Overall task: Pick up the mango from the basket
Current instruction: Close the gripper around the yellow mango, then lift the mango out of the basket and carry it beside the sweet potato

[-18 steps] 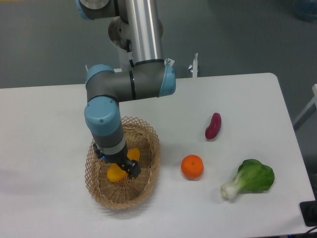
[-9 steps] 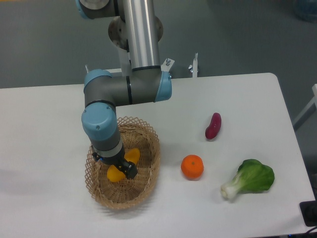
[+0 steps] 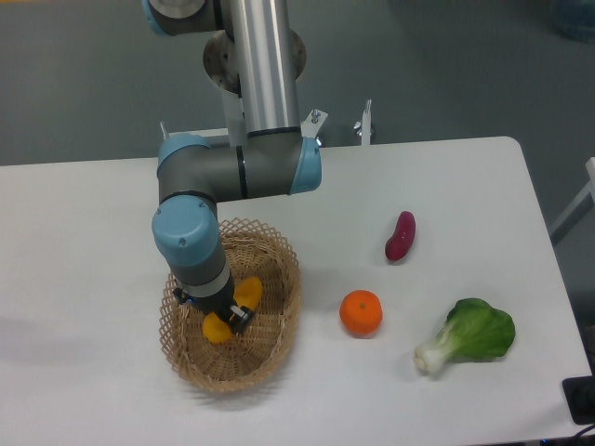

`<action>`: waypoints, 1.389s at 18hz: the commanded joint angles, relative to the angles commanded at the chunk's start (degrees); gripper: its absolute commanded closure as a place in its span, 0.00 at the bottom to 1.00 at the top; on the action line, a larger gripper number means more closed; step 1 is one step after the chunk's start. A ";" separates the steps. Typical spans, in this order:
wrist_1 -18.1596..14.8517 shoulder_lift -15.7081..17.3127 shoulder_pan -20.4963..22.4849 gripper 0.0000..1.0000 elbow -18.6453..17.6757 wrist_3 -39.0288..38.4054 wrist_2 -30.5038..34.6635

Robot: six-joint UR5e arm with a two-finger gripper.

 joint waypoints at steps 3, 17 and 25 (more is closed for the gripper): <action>0.00 0.35 0.00 0.55 0.44 0.61 -0.09; -11.76 6.50 10.71 0.54 10.71 8.96 -6.67; -20.03 7.03 21.08 0.54 15.20 22.83 -8.43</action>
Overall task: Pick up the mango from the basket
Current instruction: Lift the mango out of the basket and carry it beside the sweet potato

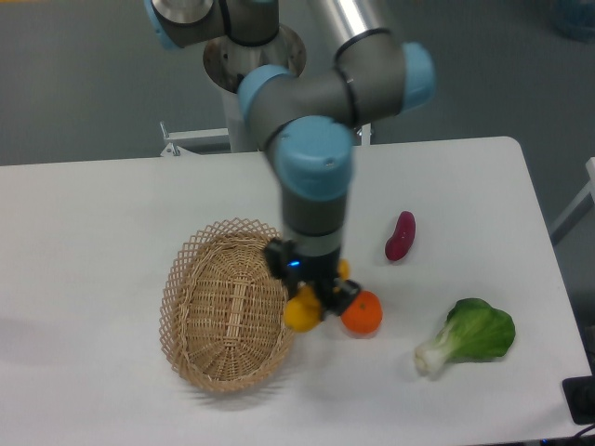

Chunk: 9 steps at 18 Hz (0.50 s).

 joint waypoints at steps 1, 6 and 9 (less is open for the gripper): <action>-1.32 0.70 1.49 0.54 0.09 2.63 -0.35; -4.32 1.67 7.74 0.54 0.88 15.12 -0.79; -5.37 1.85 10.55 0.54 0.88 21.09 -1.06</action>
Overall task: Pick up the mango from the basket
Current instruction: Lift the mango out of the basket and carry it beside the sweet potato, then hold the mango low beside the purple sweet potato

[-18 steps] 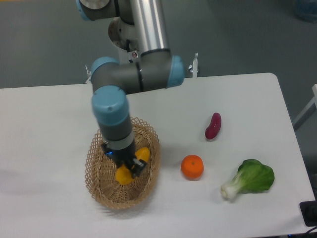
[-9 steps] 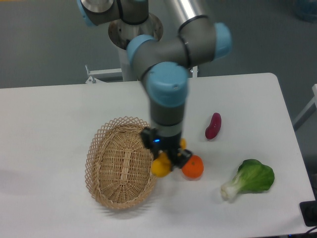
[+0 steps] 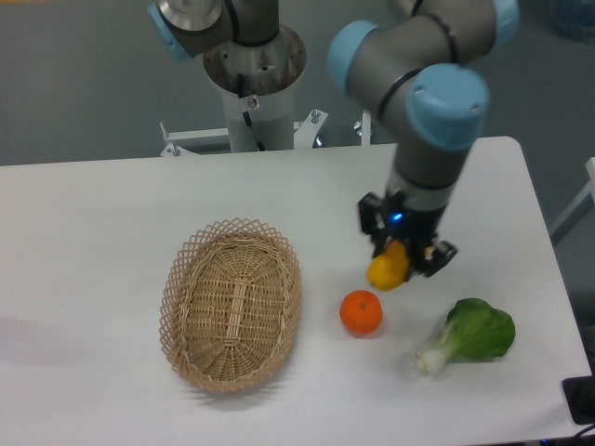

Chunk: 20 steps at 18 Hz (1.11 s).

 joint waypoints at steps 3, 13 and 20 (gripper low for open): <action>-0.09 0.35 1.41 0.54 0.00 1.60 -0.09; -0.09 0.35 1.77 0.54 -0.17 1.69 -0.09; 0.00 0.35 2.03 0.54 -0.26 1.69 -0.09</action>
